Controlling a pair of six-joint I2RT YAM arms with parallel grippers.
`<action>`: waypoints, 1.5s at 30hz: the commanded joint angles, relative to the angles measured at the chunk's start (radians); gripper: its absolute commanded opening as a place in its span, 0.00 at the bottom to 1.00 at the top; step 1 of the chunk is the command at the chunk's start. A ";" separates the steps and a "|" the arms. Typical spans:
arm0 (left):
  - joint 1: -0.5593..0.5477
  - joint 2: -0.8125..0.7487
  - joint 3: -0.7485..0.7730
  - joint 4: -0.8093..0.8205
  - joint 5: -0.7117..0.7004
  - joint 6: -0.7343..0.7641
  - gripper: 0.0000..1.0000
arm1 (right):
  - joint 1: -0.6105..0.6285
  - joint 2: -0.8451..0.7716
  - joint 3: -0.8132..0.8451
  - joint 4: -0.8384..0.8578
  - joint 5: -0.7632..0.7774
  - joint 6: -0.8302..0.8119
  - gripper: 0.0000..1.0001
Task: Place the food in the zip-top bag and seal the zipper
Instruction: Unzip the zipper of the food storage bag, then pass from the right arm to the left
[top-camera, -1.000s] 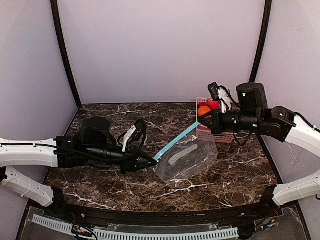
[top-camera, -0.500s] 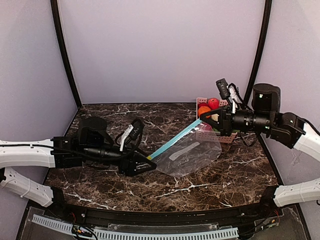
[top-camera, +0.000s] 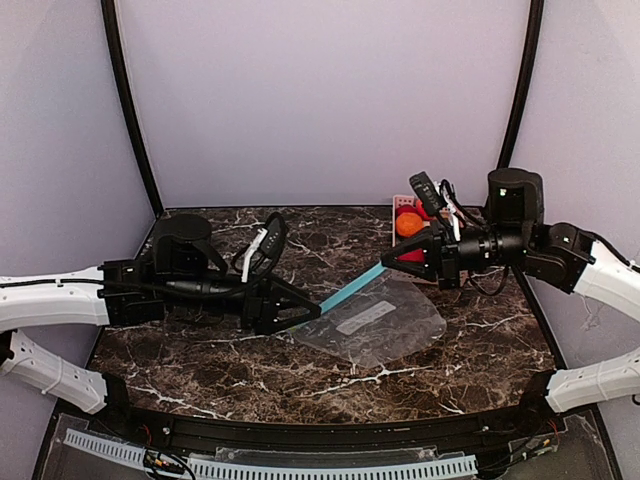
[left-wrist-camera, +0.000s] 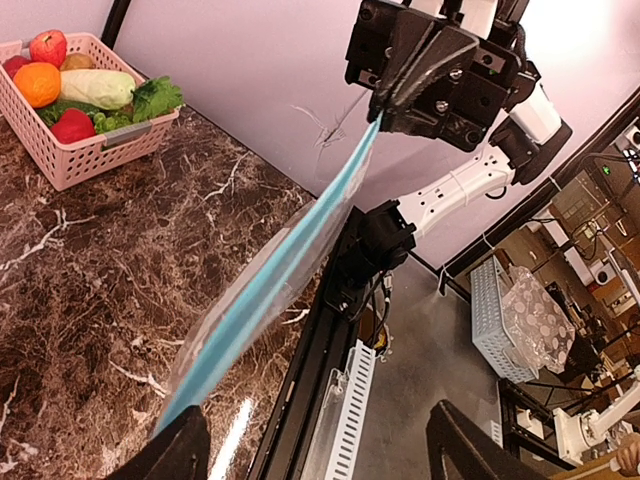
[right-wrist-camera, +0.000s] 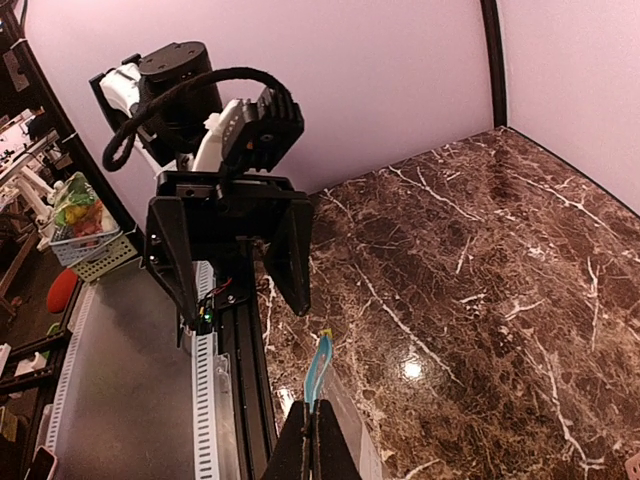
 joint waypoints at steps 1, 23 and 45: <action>-0.001 0.051 0.032 -0.028 0.019 -0.005 0.72 | -0.006 0.032 0.010 0.025 -0.107 -0.019 0.00; 0.004 0.138 0.065 -0.002 0.006 0.017 0.52 | -0.005 0.082 0.026 -0.017 -0.214 -0.018 0.00; 0.011 0.184 0.056 0.069 0.073 -0.001 0.42 | -0.005 0.085 0.024 -0.031 -0.214 -0.019 0.00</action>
